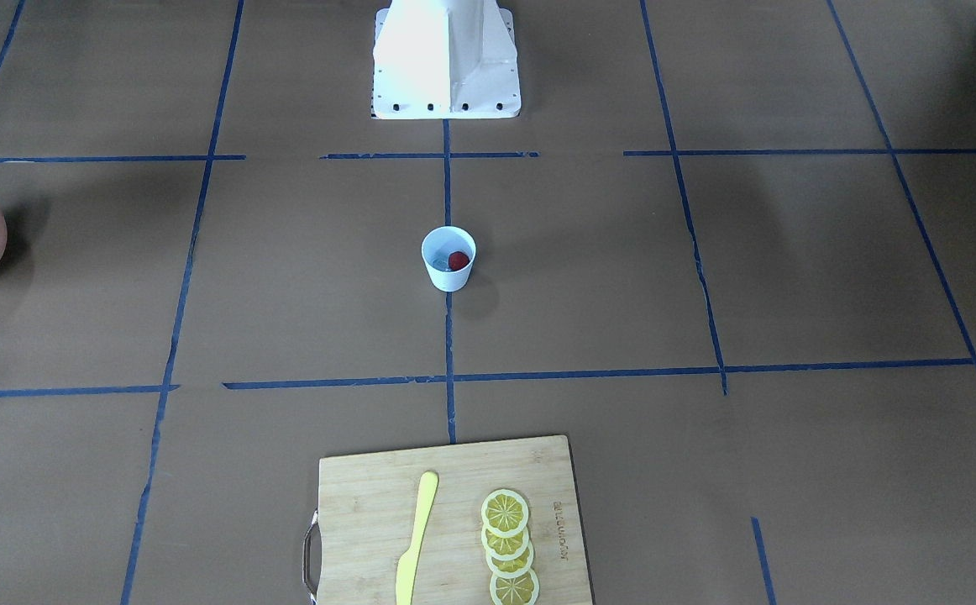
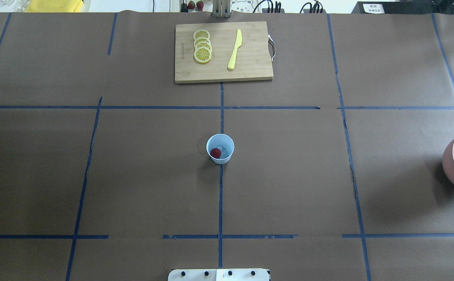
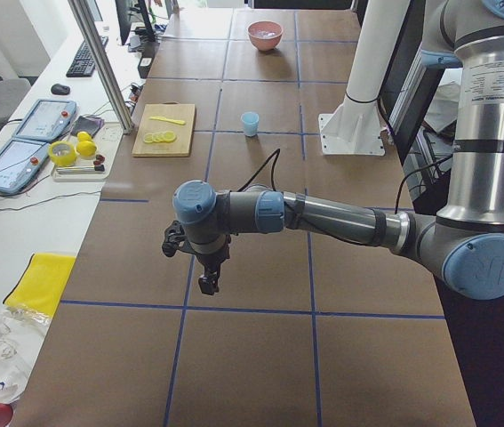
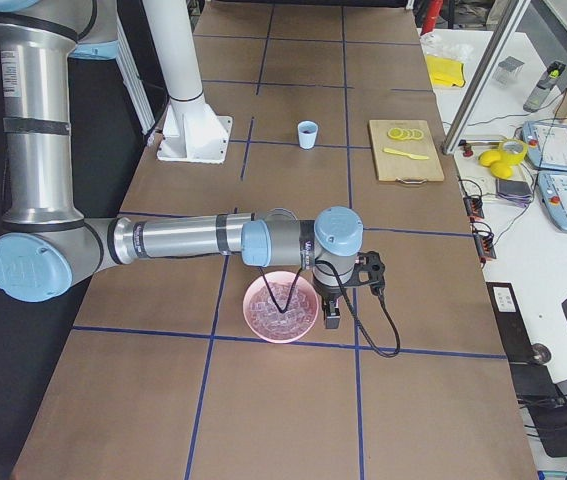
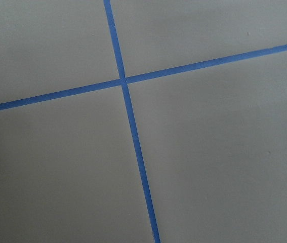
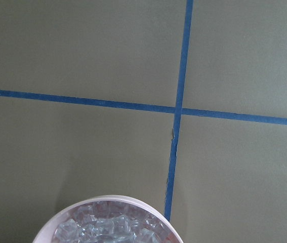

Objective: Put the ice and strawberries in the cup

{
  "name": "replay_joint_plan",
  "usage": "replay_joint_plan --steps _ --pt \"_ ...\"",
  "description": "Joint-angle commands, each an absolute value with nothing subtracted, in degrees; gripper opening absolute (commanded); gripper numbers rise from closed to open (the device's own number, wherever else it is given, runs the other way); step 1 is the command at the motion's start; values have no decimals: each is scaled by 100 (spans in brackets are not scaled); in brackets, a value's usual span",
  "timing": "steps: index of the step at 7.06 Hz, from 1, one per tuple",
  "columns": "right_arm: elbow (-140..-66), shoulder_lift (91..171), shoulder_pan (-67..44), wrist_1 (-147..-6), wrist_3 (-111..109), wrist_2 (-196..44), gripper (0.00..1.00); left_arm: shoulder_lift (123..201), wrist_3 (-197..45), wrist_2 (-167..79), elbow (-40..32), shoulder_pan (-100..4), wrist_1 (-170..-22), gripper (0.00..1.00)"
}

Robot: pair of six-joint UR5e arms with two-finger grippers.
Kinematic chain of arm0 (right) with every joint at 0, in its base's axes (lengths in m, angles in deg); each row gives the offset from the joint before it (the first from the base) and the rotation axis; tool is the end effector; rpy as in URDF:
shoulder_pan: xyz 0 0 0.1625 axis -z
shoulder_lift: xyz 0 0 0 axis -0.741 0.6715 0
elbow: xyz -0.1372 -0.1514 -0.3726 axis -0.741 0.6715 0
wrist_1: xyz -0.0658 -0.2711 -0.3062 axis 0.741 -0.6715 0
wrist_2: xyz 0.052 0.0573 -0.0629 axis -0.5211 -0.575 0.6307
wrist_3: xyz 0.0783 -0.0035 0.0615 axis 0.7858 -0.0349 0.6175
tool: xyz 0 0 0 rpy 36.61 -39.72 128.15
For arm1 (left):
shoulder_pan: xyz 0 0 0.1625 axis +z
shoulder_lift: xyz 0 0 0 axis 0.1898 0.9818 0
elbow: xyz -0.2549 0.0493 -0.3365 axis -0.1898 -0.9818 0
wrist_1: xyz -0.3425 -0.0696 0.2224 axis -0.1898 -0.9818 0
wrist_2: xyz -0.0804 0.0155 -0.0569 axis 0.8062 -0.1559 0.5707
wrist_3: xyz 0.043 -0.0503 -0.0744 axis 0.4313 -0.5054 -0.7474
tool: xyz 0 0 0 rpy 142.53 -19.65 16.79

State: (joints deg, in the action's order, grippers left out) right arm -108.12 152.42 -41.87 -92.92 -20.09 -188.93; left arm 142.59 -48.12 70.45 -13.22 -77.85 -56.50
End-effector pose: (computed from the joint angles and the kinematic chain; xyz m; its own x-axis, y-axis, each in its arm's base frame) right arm 0.0588 -0.4849 0.6018 0.6908 -0.0929 0.7171 0.0352 0.9949 0.0950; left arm -0.0515 -0.4854 0.5905 0.6727 0.2101 -0.7095 -0.1780 0.9766 0.1205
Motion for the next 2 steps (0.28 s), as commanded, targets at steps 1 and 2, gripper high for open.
replay_joint_plan --steps 1,2 --pt "-10812 15240 -4192 -9292 -2009 -18904 100 14296 -4812 7044 -1330 -7791 -5643 100" --pt "-10812 15240 -4192 -9301 -2009 -18904 100 14305 -4812 7035 -1443 -7783 -5625 100"
